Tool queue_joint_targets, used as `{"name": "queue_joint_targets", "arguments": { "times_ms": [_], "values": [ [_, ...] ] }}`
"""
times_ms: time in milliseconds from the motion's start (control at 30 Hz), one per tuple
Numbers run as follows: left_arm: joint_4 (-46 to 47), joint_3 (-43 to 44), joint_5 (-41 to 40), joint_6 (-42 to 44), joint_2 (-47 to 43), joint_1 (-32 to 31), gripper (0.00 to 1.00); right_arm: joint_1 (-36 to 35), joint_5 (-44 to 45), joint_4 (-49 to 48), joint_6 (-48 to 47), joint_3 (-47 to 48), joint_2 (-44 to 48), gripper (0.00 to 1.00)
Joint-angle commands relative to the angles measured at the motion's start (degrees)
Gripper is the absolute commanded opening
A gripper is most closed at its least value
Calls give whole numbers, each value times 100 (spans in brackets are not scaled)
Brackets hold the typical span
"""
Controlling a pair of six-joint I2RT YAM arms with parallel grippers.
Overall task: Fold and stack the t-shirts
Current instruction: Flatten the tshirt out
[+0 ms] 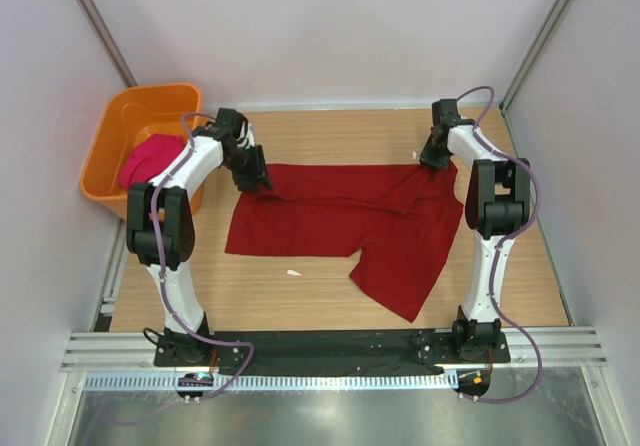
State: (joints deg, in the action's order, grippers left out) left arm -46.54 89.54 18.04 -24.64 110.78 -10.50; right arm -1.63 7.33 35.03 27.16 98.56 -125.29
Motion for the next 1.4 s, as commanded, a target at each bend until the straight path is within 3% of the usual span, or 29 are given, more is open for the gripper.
{"name": "queue_joint_targets", "arguments": {
  "times_ms": [0,133,200,433,467,533,633,667,767,1167,1367],
  "values": [
    [-100,-76,59,-14,-355,-13,42,31,-4,-198,-131,233,49,22],
    [-153,-182,-361,29,-417,-13,52,31,145,56,-149,409,84,3],
    [-188,-165,-494,126,-373,-5,52,31,198,284,-36,453,154,1],
    [-101,-427,-1171,215,-425,65,35,-92,-21,426,61,365,453,1],
    [126,-559,-1102,119,-522,179,26,-92,-56,426,70,339,479,1],
    [425,-981,-883,-5,-785,364,22,-101,-83,435,62,313,523,1],
    [577,-1009,-390,-330,-646,681,26,-92,-153,453,70,278,541,1],
    [542,-956,-337,-391,-576,725,34,-101,-205,453,88,260,567,1],
    [786,-938,-258,-769,-347,716,43,-109,-311,417,114,190,603,1],
    [1631,-1078,-766,-2825,22,725,46,-92,-355,329,88,-65,814,1],
    [1385,-1184,-1136,-3169,14,716,41,-92,-364,303,62,-65,849,1]
  ]
}}
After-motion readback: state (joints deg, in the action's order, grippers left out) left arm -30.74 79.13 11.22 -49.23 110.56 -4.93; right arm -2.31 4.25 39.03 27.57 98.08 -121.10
